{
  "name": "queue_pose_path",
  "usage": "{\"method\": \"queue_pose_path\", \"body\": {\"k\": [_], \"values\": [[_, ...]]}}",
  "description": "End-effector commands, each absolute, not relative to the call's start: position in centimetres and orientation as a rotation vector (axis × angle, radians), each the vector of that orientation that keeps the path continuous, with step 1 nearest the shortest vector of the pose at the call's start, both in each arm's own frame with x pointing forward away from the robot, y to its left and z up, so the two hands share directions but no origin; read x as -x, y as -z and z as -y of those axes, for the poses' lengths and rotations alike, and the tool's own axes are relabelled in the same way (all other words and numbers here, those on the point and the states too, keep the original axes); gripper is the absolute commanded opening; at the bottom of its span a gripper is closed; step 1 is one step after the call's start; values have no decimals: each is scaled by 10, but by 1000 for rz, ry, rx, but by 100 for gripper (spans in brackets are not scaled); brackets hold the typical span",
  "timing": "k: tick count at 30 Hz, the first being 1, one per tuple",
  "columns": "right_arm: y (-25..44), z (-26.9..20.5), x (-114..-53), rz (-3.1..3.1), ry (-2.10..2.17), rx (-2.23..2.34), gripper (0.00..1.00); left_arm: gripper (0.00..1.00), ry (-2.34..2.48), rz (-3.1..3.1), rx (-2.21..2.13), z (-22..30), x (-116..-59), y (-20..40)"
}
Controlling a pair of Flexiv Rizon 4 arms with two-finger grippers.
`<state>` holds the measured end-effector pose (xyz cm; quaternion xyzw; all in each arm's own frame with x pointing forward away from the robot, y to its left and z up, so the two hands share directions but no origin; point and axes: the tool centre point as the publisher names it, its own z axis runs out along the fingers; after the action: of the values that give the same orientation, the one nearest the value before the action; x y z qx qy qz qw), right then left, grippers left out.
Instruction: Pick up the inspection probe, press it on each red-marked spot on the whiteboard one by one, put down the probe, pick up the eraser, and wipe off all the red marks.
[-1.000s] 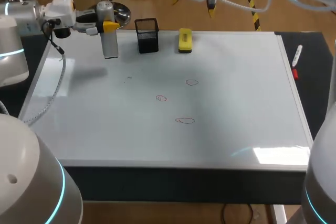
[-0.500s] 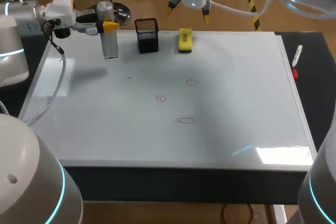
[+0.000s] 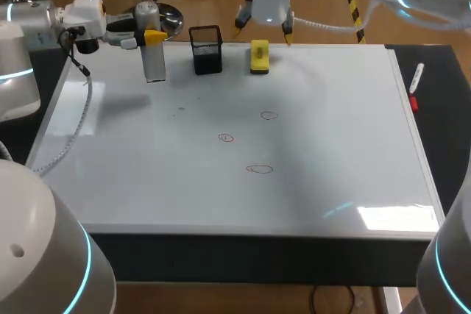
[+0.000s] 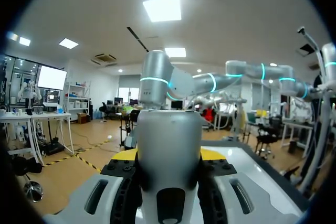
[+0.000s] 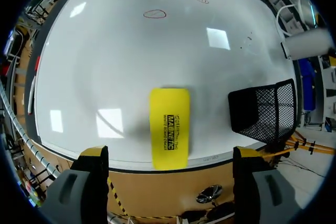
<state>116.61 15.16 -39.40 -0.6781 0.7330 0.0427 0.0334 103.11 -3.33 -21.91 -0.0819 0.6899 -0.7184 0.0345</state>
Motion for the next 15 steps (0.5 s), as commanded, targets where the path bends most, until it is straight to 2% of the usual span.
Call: {"method": "queue_pose_path", "body": {"k": [1, 15], "values": [[399, -157, -1171, -2275, -150, 2109, 100, 0, 2208, -2119, 250, 33, -1031, 218], [417, -158, -1171, -2373, -176, 2135, 100, 0, 2208, -2119, 250, 33, -1031, 218]]}}
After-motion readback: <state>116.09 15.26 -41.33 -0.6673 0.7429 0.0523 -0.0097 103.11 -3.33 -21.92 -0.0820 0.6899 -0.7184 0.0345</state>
